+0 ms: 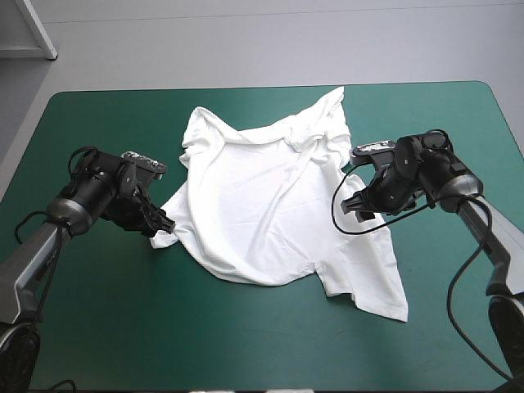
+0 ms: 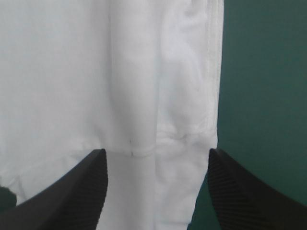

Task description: Fold the cloth

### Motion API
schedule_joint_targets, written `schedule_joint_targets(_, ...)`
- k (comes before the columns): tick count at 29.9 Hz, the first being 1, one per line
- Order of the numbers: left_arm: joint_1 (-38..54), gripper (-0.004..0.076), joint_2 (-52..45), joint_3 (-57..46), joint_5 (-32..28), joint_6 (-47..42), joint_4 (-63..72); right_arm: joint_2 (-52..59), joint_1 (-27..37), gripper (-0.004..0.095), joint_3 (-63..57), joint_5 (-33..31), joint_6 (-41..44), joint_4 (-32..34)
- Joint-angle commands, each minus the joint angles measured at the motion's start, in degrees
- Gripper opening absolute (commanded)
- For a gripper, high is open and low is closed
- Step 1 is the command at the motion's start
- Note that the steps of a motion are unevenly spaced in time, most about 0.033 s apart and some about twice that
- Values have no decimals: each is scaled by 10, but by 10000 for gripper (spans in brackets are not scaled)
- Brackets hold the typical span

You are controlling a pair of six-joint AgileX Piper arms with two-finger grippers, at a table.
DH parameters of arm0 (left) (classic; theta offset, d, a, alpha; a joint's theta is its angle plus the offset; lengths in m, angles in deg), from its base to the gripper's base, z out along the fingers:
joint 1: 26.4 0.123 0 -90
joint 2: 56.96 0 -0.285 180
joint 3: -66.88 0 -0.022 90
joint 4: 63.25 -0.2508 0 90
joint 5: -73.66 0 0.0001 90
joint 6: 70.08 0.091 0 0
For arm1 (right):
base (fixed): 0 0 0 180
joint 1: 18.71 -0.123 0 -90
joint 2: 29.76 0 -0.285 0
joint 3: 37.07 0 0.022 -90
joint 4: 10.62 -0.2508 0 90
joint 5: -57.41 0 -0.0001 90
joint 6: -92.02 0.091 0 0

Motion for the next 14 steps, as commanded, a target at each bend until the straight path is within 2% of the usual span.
schedule_joint_targets(1,0,482,-25,11,-18,-11,-1,-9,3,577,12,33,-9,-4)
schedule_joint_targets(9,0,483,-46,11,-52,-12,13,-73,-26,571,11,36,-10,-8)
schedule_joint_targets(11,0,482,-54,12,-58,-12,14,-80,-35,506,10,37,-6,-6)
schedule_joint_targets(14,0,482,-65,12,-70,-13,14,-82,-48,296,0,43,-6,-1)
